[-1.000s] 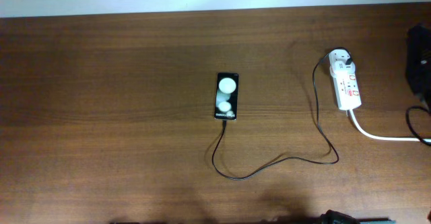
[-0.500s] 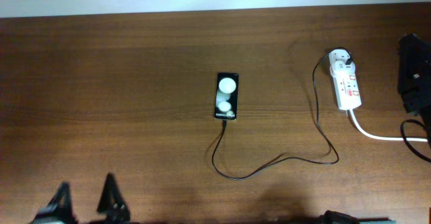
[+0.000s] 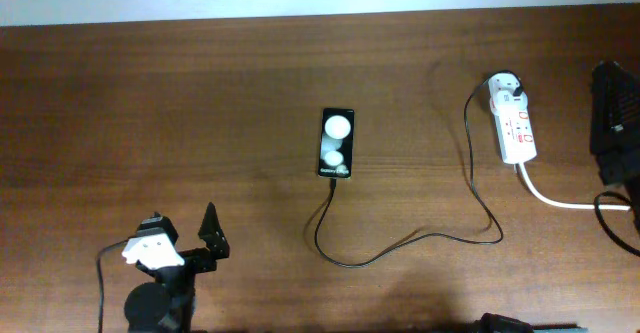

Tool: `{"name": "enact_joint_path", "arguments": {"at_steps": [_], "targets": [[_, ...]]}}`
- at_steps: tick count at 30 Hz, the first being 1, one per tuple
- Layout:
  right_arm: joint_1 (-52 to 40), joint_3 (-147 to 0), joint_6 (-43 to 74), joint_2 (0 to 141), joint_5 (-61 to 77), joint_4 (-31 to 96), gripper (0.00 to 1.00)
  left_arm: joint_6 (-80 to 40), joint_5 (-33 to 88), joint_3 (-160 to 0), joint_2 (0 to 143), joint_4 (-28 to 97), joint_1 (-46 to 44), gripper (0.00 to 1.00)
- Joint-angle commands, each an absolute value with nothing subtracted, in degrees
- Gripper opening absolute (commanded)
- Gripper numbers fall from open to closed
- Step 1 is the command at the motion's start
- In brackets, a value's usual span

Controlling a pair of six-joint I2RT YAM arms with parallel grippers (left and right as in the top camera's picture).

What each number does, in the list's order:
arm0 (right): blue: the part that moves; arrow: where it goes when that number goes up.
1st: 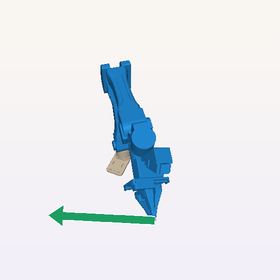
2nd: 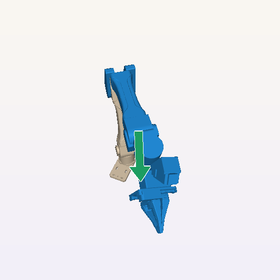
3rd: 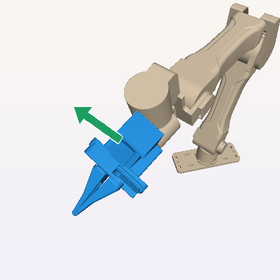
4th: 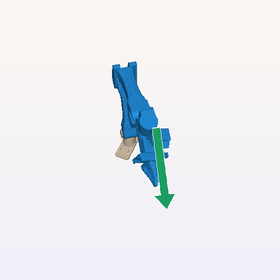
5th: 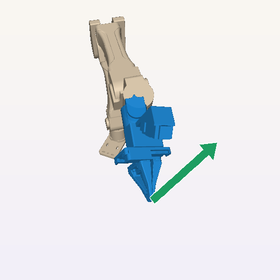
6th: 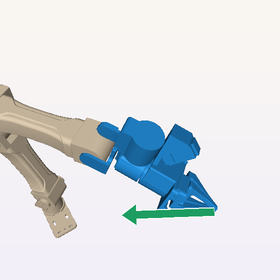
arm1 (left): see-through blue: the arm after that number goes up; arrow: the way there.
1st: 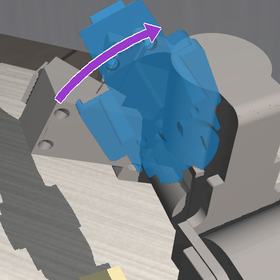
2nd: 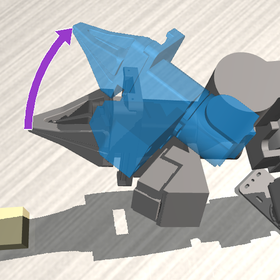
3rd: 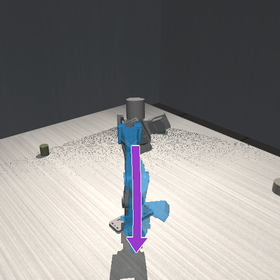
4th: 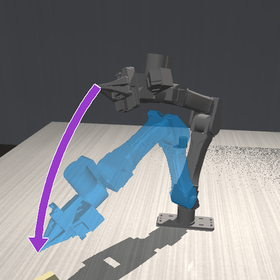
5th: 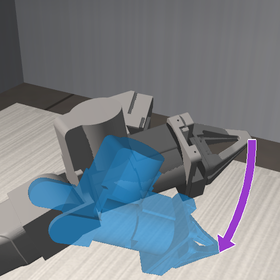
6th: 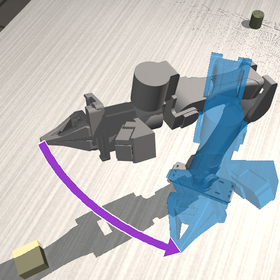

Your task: Plug charger to phone and switch on socket

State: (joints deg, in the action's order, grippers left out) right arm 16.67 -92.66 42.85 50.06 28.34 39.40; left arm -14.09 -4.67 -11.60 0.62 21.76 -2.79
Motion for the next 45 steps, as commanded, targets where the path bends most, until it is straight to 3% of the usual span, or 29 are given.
{"name": "enact_joint_path", "arguments": {"at_steps": [1, 7, 12, 21, 29, 31, 33, 35, 36, 41, 45], "targets": [[16.1, -92.7, 42.2, 49.4, 27.6, 39.1, 0.33, -13.1, -5.6, -7.9, 0.5, 16.2, -2.9, 0.99], [16.1, -92.7, 42.2, 49.2, 27.6, 39.0, 0.33, -13.1, -1.7, -0.6, 0.6, 4.7, -2.9, 0.99], [14.2, -92.7, 42.2, 49.2, 27.6, 39.0, 0.33, -4.4, 1.3, -0.6, 0.6, 4.7, -2.9, 0.99], [14.1, -92.7, 42.3, 47.4, 28.9, 39.2, 0.33, -4.4, 1.3, -0.6, 0.6, 4.7, -2.9, 0.99], [7.4, -92.7, 42.2, 43.0, 28.9, 38.6, 0.38, -4.4, 1.3, -0.6, 0.6, 4.7, -2.9, 0.99], [7.4, -92.7, 42.2, 40.7, 28.9, 38.6, 0.43, -4.4, 1.3, -0.6, 0.6, 4.7, -2.9, 0.99], [7.4, -92.7, 42.3, 39.3, 28.9, 38.6, 0.55, -4.4, 1.3, -0.6, 0.6, 4.7, -2.9, 0.99], [7.4, -92.7, 42.3, 39.3, 28.9, 38.6, 0.95, -4.4, 1.3, -0.6, 0.6, 4.7, -2.9, 0.99], [7.4, -92.7, 42.2, 39.3, 28.7, 39.3, 0.99, -4.4, 1.3, -0.6, 0.6, 4.7, -2.9, 0.99], [7.5, -92.4, 42.2, 39.4, 22.4, 59.6, 0.99, -4.4, 1.3, -0.6, 0.6, 4.7, -2.9, 0.99], [7.5, -92.0, 42.2, 39.6, 18.5, 61.8, 0.99, -4.4, 1.3, -0.6, 0.6, 4.7, -2.9, 0.99]]}}
